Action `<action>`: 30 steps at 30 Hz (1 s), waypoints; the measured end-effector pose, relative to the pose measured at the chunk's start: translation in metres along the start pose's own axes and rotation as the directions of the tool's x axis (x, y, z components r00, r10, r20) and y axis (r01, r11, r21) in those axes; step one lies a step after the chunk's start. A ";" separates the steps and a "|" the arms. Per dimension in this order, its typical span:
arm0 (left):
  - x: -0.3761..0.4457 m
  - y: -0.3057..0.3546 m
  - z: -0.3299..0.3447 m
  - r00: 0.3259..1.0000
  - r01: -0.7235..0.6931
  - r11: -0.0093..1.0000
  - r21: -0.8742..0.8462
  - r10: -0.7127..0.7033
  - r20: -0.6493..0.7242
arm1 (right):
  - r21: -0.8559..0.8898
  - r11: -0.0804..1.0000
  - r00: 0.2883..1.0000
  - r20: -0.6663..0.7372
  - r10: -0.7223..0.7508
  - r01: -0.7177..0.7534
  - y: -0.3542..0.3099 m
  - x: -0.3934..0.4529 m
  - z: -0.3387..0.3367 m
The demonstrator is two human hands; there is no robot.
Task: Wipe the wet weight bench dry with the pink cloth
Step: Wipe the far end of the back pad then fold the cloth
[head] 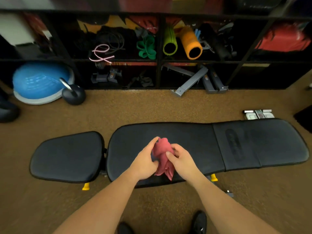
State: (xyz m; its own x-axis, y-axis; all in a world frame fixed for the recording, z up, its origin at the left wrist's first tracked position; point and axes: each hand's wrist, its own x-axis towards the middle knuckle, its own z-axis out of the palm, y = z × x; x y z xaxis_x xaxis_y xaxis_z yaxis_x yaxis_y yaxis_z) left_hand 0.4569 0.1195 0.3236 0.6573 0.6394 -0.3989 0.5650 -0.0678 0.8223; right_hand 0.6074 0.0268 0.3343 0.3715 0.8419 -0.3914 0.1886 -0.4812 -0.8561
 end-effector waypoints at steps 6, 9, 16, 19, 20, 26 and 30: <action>-0.016 0.083 -0.079 0.965 -0.228 0.925 -0.302 0.173 -0.199 | 0.082 0.980 0.982 0.037 -0.183 0.180 -0.124 0.005 -0.036; -0.029 0.141 -0.124 0.922 -0.329 0.898 -0.292 0.238 -0.306 | 0.056 0.964 0.964 0.033 -0.262 0.260 -0.192 0.001 -0.066; -0.067 0.293 -0.210 0.752 -0.441 0.895 0.064 0.407 -0.518 | -0.365 0.781 0.840 0.009 -0.542 0.507 -0.350 -0.035 -0.142; -0.085 0.364 -0.238 0.666 -0.541 0.839 0.056 0.467 -0.582 | -0.400 0.707 0.781 0.036 -0.624 0.583 -0.407 -0.050 -0.174; -0.092 0.387 -0.245 0.640 -0.584 0.811 0.015 0.472 -0.606 | -0.376 0.700 0.767 0.045 -0.640 0.607 -0.422 -0.055 -0.184; -0.124 0.461 -0.261 0.555 -0.664 0.747 0.031 0.520 -0.649 | -0.026 0.743 0.729 0.217 -0.649 0.669 -0.469 -0.077 -0.231; -0.142 0.478 -0.251 0.600 -0.631 0.760 0.160 0.607 -0.521 | 0.287 0.729 0.625 0.379 -0.683 0.622 -0.475 -0.080 -0.235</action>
State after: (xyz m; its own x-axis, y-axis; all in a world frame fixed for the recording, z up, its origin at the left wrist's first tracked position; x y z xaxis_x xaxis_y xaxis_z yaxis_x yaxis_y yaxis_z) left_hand 0.5088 0.1882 0.8755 0.4774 0.7413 0.4718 0.0944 -0.5770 0.8112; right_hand 0.7018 0.1313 0.8518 -0.2415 0.9470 0.2120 0.1073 0.2431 -0.9640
